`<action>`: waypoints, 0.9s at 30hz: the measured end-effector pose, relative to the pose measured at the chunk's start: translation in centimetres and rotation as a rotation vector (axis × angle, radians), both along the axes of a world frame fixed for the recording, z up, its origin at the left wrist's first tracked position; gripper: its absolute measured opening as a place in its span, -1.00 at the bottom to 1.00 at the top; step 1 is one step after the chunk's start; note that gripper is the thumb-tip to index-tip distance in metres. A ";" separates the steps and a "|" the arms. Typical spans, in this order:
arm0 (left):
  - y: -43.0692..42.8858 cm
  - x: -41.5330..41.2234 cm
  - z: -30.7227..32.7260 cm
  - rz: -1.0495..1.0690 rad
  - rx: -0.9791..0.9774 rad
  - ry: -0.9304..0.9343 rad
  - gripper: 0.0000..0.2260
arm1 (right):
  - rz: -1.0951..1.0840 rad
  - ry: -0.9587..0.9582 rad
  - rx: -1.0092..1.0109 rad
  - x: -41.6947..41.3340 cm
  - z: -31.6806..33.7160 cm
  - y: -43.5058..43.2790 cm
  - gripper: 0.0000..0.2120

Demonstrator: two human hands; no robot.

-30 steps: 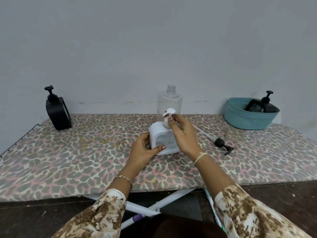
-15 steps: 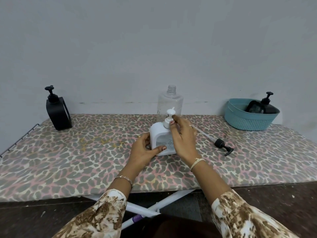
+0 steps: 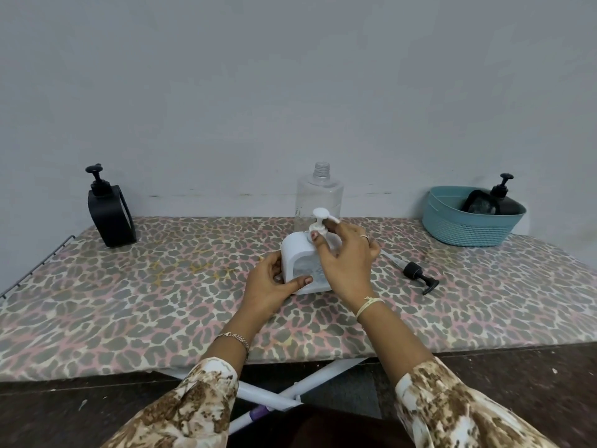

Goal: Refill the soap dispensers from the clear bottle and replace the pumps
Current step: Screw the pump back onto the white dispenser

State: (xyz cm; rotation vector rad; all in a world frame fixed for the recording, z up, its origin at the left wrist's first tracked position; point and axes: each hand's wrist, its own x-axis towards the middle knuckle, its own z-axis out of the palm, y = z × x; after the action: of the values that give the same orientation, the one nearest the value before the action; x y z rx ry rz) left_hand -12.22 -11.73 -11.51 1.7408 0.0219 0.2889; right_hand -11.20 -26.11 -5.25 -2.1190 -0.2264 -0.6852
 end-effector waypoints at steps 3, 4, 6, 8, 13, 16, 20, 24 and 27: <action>0.0 0.0 0.1 0.008 0.007 -0.007 -0.47 | -0.076 0.028 0.103 0.3 0.5 0.3 -0.75; 0.0 0.0 0.1 0.008 0.007 -0.007 -0.46 | -0.066 0.032 0.134 0.5 0.5 0.4 -0.72; 0.0 0.0 0.0 0.008 0.004 -0.005 -0.46 | -0.041 0.022 0.148 0.5 0.5 0.6 -0.72; 0.0 0.0 0.0 0.008 0.001 -0.003 -0.46 | 0.011 0.023 0.119 0.2 0.3 0.5 -0.76; 0.1 0.2 -0.1 0.011 0.012 -0.002 -0.46 | 0.082 0.005 -0.034 -0.3 -0.4 -0.3 -0.72; 0.1 0.2 -0.3 0.014 0.017 -0.004 -0.43 | -0.063 -0.008 0.003 0.0 0.1 0.0 -0.79; 0.1 0.2 -0.4 0.015 0.020 -0.006 -0.46 | -0.122 0.017 0.068 0.2 0.5 0.8 -0.72; 0.2 0.2 -0.4 0.010 0.022 -0.002 -0.44 | 0.041 0.024 0.040 -0.1 -0.1 0.5 -0.72; 0.1 0.1 -0.2 0.008 0.025 -0.015 -0.47 | 0.011 0.016 -0.064 -0.2 -0.2 0.2 -0.72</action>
State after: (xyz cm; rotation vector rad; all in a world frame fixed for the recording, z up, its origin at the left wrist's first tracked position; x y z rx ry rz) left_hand -12.09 -11.59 -11.68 1.7635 0.0139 0.3091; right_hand -11.37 -25.92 -5.44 -2.1821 -0.2537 -0.6624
